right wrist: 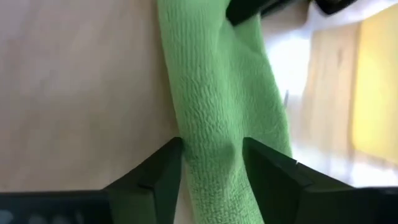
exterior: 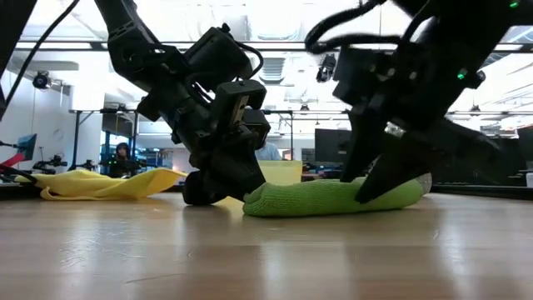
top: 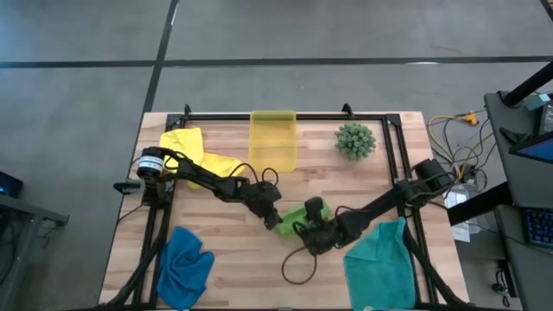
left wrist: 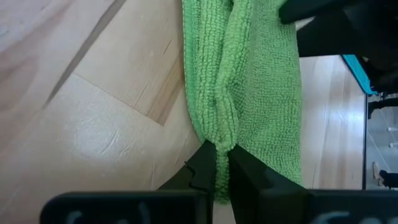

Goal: Fold microfiber towels
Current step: Put the green microfiber cloth into the yellow bin

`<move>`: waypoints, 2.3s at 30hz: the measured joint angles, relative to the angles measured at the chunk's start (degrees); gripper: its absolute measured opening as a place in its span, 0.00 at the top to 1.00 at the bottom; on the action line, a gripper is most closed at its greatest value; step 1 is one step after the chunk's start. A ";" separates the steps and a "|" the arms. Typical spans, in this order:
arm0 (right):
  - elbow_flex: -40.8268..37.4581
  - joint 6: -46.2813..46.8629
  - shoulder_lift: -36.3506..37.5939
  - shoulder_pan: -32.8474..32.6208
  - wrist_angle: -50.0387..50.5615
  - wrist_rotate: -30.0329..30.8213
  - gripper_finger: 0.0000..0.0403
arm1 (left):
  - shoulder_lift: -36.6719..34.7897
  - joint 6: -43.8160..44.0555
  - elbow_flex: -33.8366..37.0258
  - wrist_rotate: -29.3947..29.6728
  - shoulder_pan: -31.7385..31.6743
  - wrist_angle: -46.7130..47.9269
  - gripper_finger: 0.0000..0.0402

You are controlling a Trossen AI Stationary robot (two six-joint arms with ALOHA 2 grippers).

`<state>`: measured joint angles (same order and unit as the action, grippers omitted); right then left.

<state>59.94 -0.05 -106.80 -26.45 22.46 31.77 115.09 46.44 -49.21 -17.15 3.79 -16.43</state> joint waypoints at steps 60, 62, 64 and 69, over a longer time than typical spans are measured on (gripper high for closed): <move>-0.05 -1.96 -6.82 1.08 -1.14 11.47 0.67 | -0.02 -0.31 0.00 -0.55 -0.09 0.33 0.97; 0.24 -2.13 -6.82 1.06 -1.26 11.84 0.73 | -0.02 -0.31 0.00 -0.51 -0.09 0.31 0.97; 0.53 -2.21 -6.80 1.02 -1.25 12.00 0.81 | -0.02 -0.41 0.00 -0.16 -0.09 0.28 0.97; 0.93 -1.48 -6.47 1.02 -1.53 12.33 0.96 | -1.53 -0.89 0.10 -0.04 -0.16 0.06 0.97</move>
<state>60.87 -1.54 -113.28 -25.43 20.93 44.10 113.56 45.55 -49.11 -17.19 3.63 -16.37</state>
